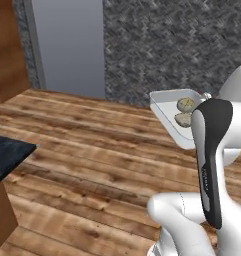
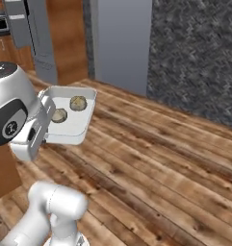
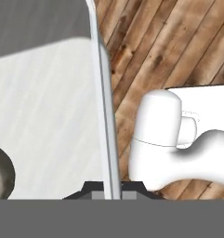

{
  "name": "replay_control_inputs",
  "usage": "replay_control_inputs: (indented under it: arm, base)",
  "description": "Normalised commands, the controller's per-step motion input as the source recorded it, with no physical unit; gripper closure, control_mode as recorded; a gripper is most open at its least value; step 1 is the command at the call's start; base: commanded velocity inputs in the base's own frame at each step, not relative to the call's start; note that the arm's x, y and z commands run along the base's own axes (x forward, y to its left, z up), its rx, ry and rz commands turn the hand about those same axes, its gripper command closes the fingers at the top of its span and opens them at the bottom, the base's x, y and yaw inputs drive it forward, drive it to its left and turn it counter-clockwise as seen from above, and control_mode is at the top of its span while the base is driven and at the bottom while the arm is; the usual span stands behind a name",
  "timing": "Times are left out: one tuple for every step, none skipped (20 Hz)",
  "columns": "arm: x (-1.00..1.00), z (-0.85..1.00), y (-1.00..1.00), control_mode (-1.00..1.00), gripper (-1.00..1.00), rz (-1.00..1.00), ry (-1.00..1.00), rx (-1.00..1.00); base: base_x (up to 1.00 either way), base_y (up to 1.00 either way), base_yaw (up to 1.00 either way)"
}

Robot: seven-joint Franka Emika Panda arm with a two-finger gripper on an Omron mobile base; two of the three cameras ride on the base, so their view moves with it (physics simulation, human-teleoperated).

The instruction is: Place two dumplings into each of the tupperware containers and then place the containers in the fridge.

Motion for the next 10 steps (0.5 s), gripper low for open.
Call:
replay_control_inputs:
  arm:
    - [0.00, 0.00, 0.00, 1.00, 1.00, 0.00, 0.00, 0.00]
    - [0.00, 0.00, 0.00, 1.00, 1.00, 0.00, 0.00, 0.00]
    - [0.00, 0.00, 0.00, 1.00, 1.00, 0.00, 0.00, 0.00]
    - [0.00, 0.00, 0.00, 1.00, 1.00, 0.00, 0.00, 0.00]
    - [0.00, 0.00, 0.00, 1.00, 1.00, 0.00, 0.00, 0.00]
    - [0.00, 0.00, 0.00, 1.00, 1.00, 0.00, 0.00, 0.00]
    - [0.00, 0.00, 0.00, 1.00, 1.00, 0.00, 0.00, 0.00]
    - [0.00, 0.00, 0.00, 1.00, 1.00, 0.00, 0.00, 0.00]
    - [0.00, 0.00, 0.00, 1.00, 1.00, 0.00, 0.00, 0.00]
    - [0.00, 0.00, 0.00, 1.00, 1.00, 0.00, 0.00, 0.00]
  base:
    - [1.00, -0.16, 0.18]
    - [1.00, -0.18, 0.24]
    - [1.00, -0.16, 0.27]
    - [1.00, -0.10, 0.36]
    - [1.00, -0.04, 0.45]
    - [1.00, -0.01, 0.56]
    - [1.00, -0.03, 0.60]
    - [1.00, -0.03, 0.60]
    - [1.00, -0.03, 0.60]
    - [1.00, -0.04, 0.60]
